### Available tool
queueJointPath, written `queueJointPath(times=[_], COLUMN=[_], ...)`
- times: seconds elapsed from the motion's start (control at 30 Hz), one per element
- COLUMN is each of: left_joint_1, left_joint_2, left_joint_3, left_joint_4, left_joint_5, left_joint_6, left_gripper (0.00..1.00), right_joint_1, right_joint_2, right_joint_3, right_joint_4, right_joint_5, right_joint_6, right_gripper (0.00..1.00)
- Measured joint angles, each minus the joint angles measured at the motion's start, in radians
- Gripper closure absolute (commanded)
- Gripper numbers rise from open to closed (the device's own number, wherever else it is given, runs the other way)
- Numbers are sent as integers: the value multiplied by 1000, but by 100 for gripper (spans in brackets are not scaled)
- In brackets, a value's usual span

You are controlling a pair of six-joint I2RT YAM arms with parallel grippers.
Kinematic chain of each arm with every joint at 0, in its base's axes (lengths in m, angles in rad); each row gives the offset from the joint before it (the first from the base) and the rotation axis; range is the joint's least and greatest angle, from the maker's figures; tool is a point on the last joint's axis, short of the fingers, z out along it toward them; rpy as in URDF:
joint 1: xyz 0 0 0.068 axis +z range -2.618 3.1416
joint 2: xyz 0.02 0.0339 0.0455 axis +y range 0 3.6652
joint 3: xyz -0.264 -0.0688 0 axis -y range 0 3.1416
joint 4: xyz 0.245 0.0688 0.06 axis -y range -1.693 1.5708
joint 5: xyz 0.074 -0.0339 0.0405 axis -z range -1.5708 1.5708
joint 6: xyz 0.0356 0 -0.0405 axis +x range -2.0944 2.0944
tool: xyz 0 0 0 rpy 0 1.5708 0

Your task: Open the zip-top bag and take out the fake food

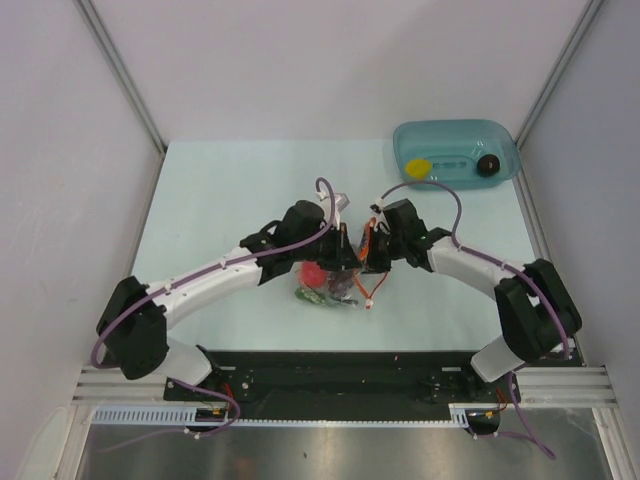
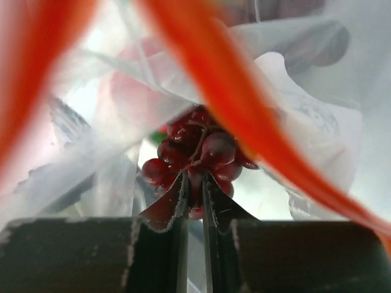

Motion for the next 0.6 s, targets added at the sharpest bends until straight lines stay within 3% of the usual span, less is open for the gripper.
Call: queueJointPath(times=[0.37, 0.6], left_joint_1=[6, 7], left_joint_2=[-105, -171], left_joint_3=[-51, -118], left_joint_4=[-20, -10], left_joint_5=[-71, -93], left_joint_6=[50, 50], left_gripper=[100, 100], right_joint_1=[-3, -41], right_joint_2=[-268, -315], right_joint_3=[0, 3], right_joint_4=[-173, -235], right_joint_5=[-8, -26], right_joint_6=[-16, -17], right_gripper=[92, 93])
